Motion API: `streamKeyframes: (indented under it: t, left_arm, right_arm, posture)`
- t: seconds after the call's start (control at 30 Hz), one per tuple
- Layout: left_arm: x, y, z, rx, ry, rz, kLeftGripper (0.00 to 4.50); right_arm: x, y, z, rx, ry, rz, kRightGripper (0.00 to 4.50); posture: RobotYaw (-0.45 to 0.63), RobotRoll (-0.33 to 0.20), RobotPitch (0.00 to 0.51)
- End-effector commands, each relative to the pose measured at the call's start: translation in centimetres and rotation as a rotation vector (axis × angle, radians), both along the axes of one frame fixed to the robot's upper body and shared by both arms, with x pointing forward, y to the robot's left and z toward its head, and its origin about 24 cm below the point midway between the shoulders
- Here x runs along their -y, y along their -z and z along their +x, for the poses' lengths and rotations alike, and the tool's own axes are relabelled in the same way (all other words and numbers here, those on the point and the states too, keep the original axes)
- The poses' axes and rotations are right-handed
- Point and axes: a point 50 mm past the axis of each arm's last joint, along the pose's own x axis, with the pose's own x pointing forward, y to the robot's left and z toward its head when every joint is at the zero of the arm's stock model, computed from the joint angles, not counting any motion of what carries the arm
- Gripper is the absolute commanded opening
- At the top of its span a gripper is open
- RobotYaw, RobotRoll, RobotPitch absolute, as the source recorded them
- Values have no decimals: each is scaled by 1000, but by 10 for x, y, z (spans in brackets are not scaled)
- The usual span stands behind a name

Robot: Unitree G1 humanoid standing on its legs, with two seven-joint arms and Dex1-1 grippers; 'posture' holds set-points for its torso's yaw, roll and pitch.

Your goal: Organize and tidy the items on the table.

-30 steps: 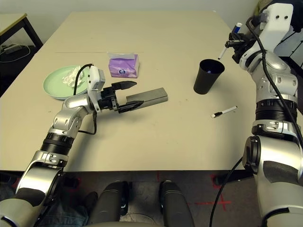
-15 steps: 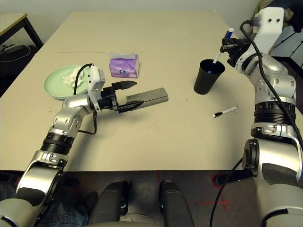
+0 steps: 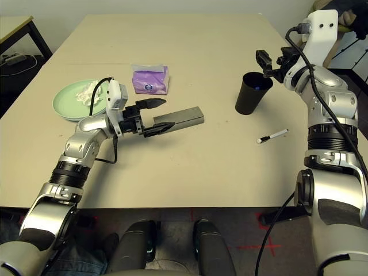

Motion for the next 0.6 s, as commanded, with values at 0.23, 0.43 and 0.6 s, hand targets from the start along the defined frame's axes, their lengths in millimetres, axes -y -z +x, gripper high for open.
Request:
streamKeyframes:
  t: [0.23, 0.43, 0.6]
  left_arm:
    - [-3, 2, -7, 27, -6, 6, 4500]
    - [-7, 2, -11, 30, -15, 13, 4500]
    - [-8, 2, -14, 28, -25, 12, 4500]
  right_arm:
    - [12, 39, -22, -311, -530, -623, 4451]
    - [25, 46, -19, -407, -625, -931, 4451]
    - [32, 46, -15, -445, -641, -1118, 4451]
  posture:
    - [176, 0, 115]
    - [201, 0, 140]
    - [214, 0, 161]
